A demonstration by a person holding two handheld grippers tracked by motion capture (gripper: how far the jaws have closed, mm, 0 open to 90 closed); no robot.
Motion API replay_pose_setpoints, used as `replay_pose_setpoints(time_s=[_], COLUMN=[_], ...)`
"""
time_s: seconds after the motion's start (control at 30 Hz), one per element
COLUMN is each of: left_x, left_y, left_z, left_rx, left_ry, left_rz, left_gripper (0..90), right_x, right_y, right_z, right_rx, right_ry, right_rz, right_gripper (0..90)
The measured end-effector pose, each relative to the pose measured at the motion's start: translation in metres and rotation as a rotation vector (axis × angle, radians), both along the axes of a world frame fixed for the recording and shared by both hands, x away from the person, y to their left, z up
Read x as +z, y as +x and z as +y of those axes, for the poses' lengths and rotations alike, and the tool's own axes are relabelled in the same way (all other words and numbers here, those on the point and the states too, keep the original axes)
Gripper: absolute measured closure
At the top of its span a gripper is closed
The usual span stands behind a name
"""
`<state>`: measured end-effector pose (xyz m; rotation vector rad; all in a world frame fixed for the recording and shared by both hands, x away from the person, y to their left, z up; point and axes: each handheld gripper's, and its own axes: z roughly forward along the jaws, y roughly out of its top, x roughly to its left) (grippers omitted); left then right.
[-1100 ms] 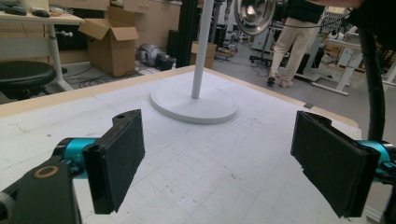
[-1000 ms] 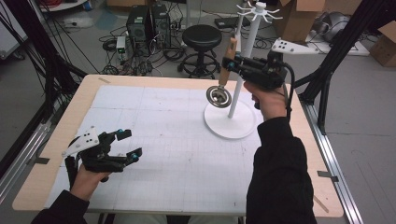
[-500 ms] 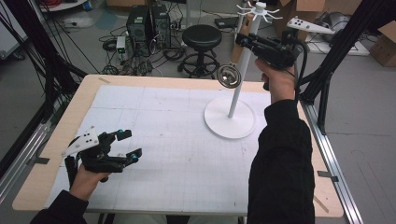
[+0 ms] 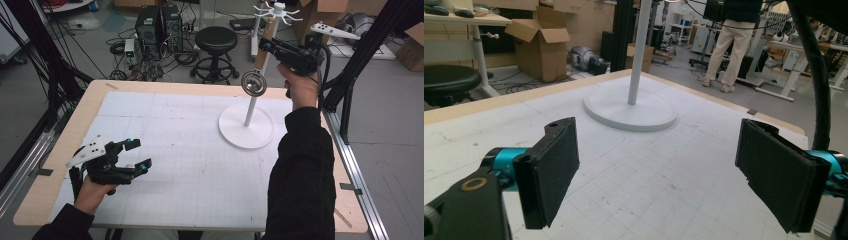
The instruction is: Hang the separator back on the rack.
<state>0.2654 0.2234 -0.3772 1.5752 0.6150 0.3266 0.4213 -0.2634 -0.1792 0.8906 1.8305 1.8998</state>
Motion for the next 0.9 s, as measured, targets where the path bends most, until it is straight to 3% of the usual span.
replay_pose_setpoints(time_s=[0.03, 0.17, 0.27, 0.3, 0.33, 0.43, 0.53, 0.57, 0.6, 0.77, 0.8, 0.83, 0.9], left_x=[0.0, -0.003, -0.006, -0.006, -0.008, -0.009, -0.009, -0.009, -0.009, -0.01, -0.01, -0.01, -0.009], left_y=[0.0, 0.001, 0.003, 0.003, 0.005, 0.007, 0.009, 0.009, 0.009, 0.01, 0.009, 0.009, 0.009], left_z=[0.0, 0.002, 0.004, 0.004, 0.006, 0.007, 0.007, 0.007, 0.007, 0.007, 0.008, 0.008, 0.009], left_rx=[0.0, 0.009, 0.017, 0.017, 0.028, 0.037, 0.041, 0.041, 0.041, 0.046, 0.053, 0.06, 0.068], left_ry=[0.0, -0.008, -0.013, -0.013, -0.014, -0.015, -0.027, -0.027, -0.029, -0.028, -0.034, -0.042, -0.048], left_rz=[0.0, 0.012, 0.014, 0.014, 0.023, 0.025, 0.021, 0.021, 0.018, 0.017, 0.014, 0.011, 0.005], left_gripper=[18.1, 18.1, 18.1, 18.1, 18.1, 18.1, 18.1, 18.1, 18.1, 18.1, 18.2, 18.2, 18.3], right_x=[0.0, -0.004, -0.009, -0.009, -0.017, -0.026, -0.052, -0.052, -0.062, -0.113, -0.129, -0.129, -0.144], right_y=[-0.003, -0.02, -0.034, -0.034, -0.048, -0.061, -0.089, -0.089, -0.096, -0.128, -0.14, -0.14, -0.153], right_z=[0.0, -0.006, -0.011, -0.011, -0.016, -0.021, -0.031, -0.031, -0.034, -0.047, -0.048, -0.048, -0.048], right_rx=[-0.03, -0.086, -0.145, -0.145, -0.173, -0.19, -0.246, -0.246, -0.253, -0.266, -0.272, -0.272, -0.256], right_ry=[-0.009, -0.036, -0.062, -0.062, -0.081, -0.103, -0.147, -0.147, -0.159, -0.18, -0.208, -0.208, -0.213], right_rz=[-0.006, -0.035, -0.042, -0.042, -0.058, -0.064, -0.06, -0.06, -0.053, 0.009, 0.032, 0.032, 0.028], right_gripper=[49.8, 40.4, 26.4, 26.4, 25.9, 22.9, 16.1, 16.1, 16.0, 15.9, 15.8, 15.8, 15.8])
